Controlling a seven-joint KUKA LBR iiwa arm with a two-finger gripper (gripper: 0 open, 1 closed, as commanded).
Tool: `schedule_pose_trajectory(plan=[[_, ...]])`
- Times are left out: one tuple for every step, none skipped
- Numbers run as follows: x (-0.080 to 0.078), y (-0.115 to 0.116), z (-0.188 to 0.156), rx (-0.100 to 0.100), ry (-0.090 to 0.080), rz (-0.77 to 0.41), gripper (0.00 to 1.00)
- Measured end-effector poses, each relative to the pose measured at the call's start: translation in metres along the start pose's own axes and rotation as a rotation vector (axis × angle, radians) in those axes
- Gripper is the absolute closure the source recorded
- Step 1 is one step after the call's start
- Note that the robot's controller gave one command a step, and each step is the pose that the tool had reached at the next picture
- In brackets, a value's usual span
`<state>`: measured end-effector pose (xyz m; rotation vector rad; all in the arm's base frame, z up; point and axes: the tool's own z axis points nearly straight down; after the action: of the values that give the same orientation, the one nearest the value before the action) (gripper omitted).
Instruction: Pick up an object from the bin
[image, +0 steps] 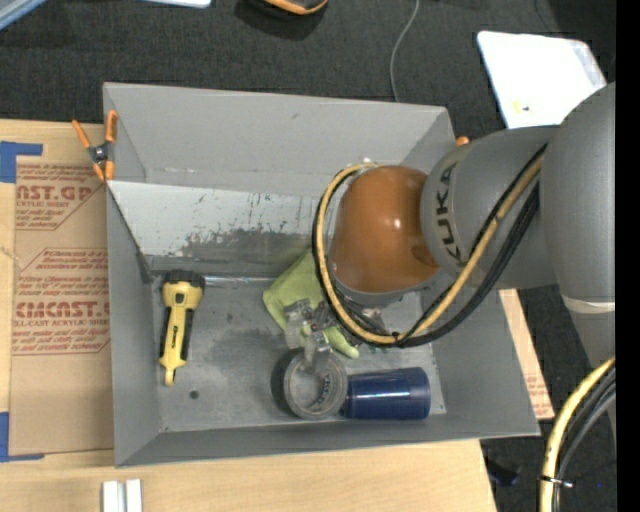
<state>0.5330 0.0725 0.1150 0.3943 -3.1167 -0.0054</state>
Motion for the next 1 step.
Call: schedule_pose_trajectory(plan=[[0.0032,-0.0013,-0.0347,-0.002,-0.003,0.008,1.0]])
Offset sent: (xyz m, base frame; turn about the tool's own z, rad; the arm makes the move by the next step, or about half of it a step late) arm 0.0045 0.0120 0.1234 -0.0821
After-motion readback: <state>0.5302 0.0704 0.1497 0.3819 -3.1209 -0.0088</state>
